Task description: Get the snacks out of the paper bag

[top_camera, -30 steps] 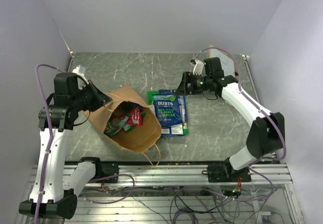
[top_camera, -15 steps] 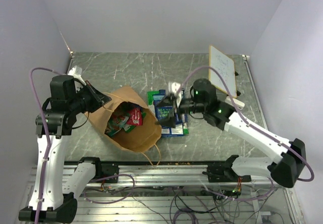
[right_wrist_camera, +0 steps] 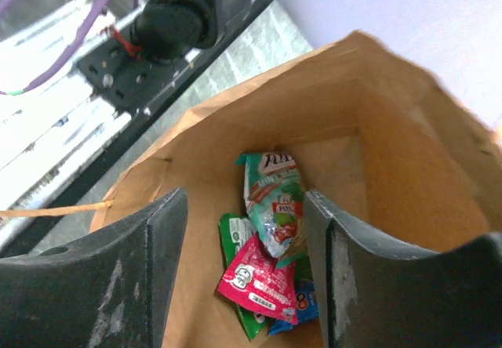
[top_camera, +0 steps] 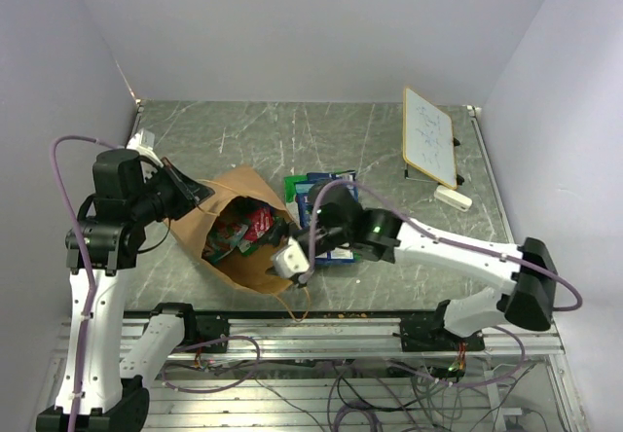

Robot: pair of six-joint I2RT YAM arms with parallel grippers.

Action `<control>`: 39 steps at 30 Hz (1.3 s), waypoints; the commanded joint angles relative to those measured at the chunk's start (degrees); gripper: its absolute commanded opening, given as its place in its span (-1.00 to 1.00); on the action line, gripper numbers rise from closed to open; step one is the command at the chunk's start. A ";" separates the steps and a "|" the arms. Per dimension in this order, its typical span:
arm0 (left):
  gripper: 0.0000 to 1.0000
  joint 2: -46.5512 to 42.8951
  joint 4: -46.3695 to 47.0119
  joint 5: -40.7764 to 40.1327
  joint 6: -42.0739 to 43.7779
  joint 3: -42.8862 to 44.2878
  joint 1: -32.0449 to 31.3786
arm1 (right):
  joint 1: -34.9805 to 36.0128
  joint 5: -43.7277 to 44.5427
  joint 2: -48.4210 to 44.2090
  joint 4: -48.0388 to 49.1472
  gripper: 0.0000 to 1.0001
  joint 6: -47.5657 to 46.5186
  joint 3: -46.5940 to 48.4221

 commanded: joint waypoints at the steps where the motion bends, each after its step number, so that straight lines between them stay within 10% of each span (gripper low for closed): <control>1: -0.86 -1.97 0.37 0.25 -1.26 0.61 -0.21 | 3.64 8.77 4.66 -3.61 0.14 -12.79 0.88; 14: -0.86 -2.51 -1.51 3.18 -0.70 0.83 -0.17 | 4.11 24.85 18.09 19.21 0.16 -3.07 -1.99; 39: -0.86 -1.60 -6.95 4.79 1.32 1.56 -0.21 | 2.69 32.37 36.14 25.53 0.44 -1.74 8.25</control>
